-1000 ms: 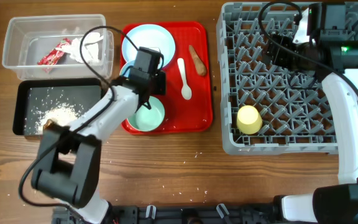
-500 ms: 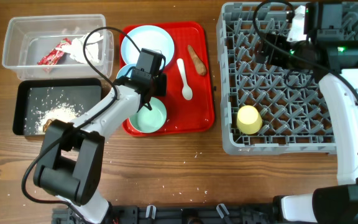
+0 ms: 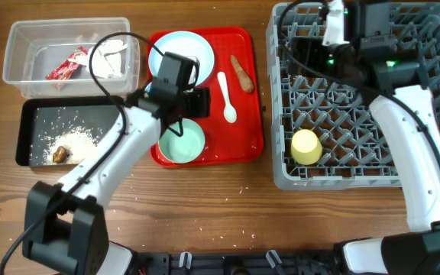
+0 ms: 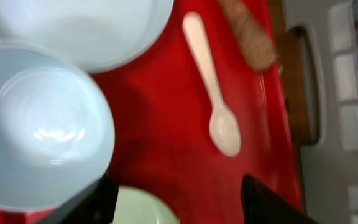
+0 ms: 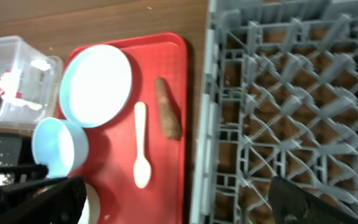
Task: Sort waste into correct bins and load items into the dishwasher rack
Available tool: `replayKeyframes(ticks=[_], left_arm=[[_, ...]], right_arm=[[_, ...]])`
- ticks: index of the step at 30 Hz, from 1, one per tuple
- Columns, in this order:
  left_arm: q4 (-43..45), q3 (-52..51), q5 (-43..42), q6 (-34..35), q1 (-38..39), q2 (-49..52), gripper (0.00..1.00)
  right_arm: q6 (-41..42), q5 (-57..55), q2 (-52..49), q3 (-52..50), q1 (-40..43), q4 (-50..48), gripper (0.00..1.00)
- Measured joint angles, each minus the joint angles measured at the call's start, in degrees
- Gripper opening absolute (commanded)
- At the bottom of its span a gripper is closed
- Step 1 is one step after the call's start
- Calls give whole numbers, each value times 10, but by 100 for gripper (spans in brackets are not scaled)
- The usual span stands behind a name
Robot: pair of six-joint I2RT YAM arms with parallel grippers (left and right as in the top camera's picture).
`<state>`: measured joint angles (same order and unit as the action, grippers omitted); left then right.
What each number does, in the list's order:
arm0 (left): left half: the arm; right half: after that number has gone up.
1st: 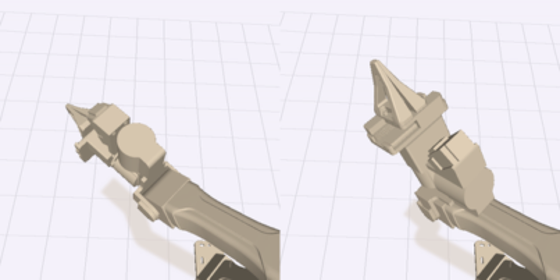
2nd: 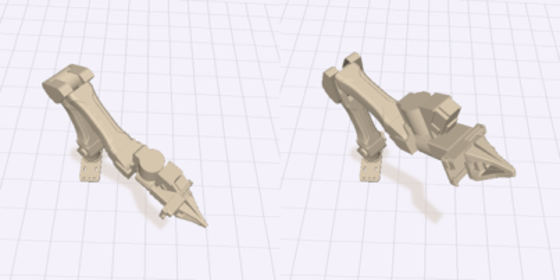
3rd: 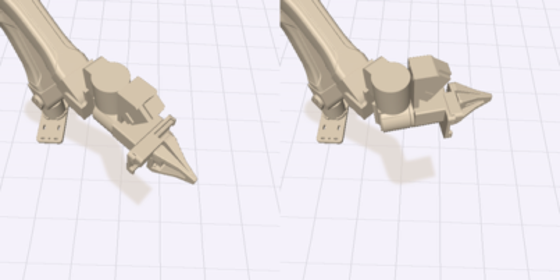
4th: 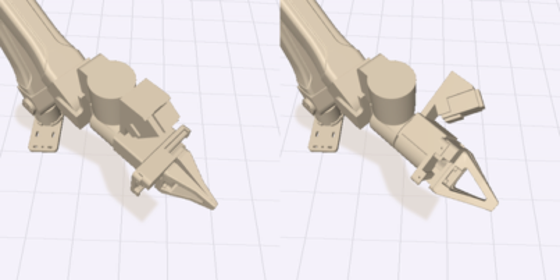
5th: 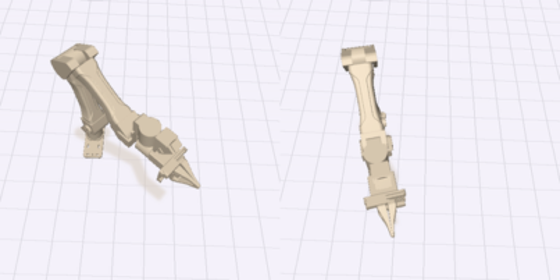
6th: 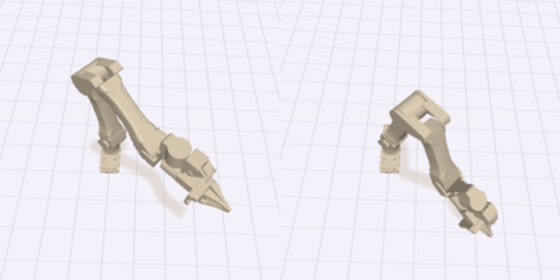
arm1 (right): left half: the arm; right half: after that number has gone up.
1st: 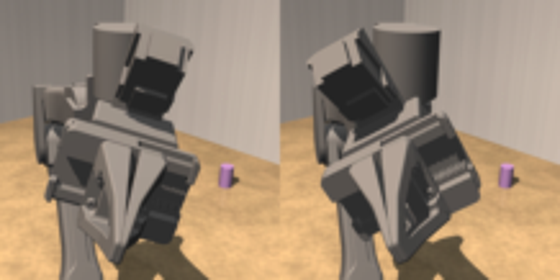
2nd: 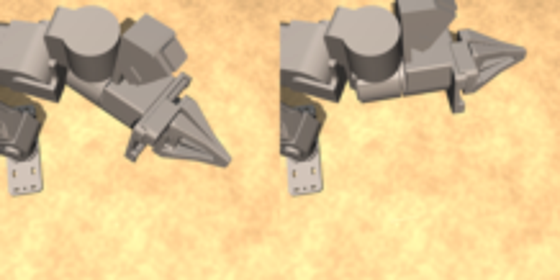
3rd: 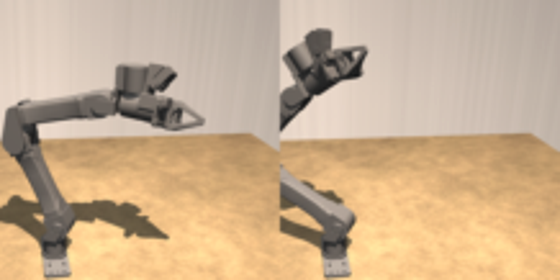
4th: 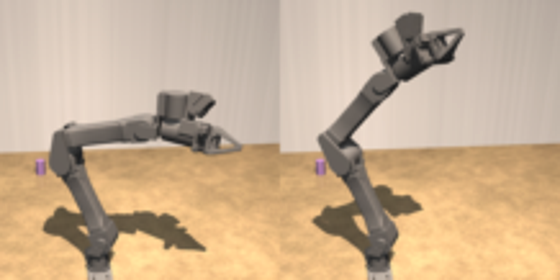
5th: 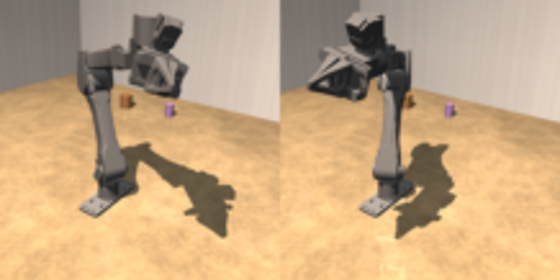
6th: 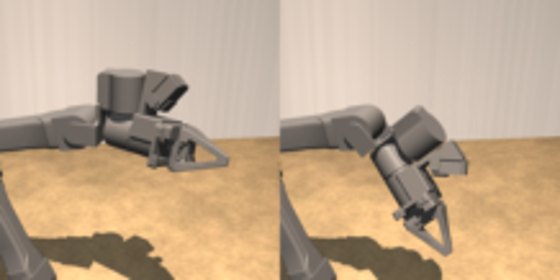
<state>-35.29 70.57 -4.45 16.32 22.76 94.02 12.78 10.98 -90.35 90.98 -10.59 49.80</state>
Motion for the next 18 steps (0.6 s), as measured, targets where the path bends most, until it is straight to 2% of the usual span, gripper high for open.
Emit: replayKeyframes(ticks=[6,10,16,17,18], left_arm=[[-158,183,-3,19,-19,-17,70],[-223,217,-8,51,-88,-22,70],[-254,217,-8,82,-243,-22,84],[-254,217,-5,84,-268,-22,100],[-256,217,-4,85,-285,-22,100]], right_arm=[[29,3,-18,0,-62,-34,87],[66,6,-64,0,-127,-80,81],[103,19,-161,0,-216,-170,67],[106,21,-172,0,-226,-180,66],[109,21,-184,0,-235,-192,66]])
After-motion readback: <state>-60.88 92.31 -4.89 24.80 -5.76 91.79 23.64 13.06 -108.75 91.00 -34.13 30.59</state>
